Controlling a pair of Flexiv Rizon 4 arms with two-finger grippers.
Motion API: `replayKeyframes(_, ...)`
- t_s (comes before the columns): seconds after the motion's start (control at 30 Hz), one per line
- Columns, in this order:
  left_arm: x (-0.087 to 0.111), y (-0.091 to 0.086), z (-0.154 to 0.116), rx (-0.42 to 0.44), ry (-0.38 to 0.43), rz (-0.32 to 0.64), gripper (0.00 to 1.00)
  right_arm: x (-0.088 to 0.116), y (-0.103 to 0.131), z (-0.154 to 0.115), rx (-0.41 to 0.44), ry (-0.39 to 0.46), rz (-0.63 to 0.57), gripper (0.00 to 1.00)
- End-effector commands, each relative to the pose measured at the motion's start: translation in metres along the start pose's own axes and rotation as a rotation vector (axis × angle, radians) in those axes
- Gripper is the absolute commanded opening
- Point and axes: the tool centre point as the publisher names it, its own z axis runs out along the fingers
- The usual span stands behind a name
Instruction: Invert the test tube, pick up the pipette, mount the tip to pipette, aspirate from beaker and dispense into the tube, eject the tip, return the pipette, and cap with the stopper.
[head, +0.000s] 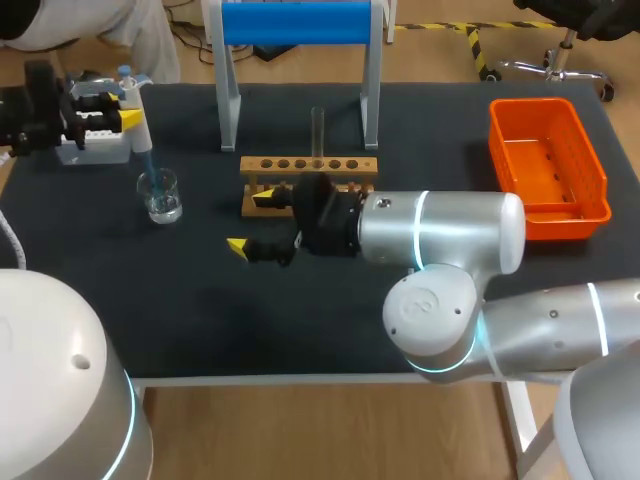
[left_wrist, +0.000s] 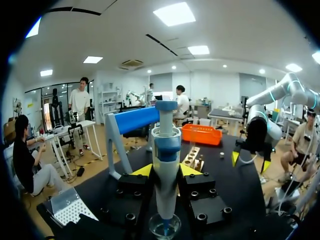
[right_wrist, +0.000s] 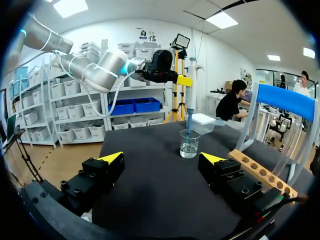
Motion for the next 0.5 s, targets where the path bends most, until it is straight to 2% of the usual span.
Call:
replayKeyframes(0.03,0.001,-0.001,0.000,-0.001,-0.002,0.000,0.00,-0.001,0.000,-0.001,0.001,0.003,0.001,1.00)
replayKeyframes(0.33,0.001,-0.001,0.000,-0.001,-0.002,0.000,0.00,-0.001,0.000,-0.001,0.001,0.003,0.001,1.00)
replayKeyframes(0.5,0.001,-0.001,0.000,-0.001,-0.002,0.000,0.00,0.003,0.015,-0.019,0.007,0.015,0.012,1.00)
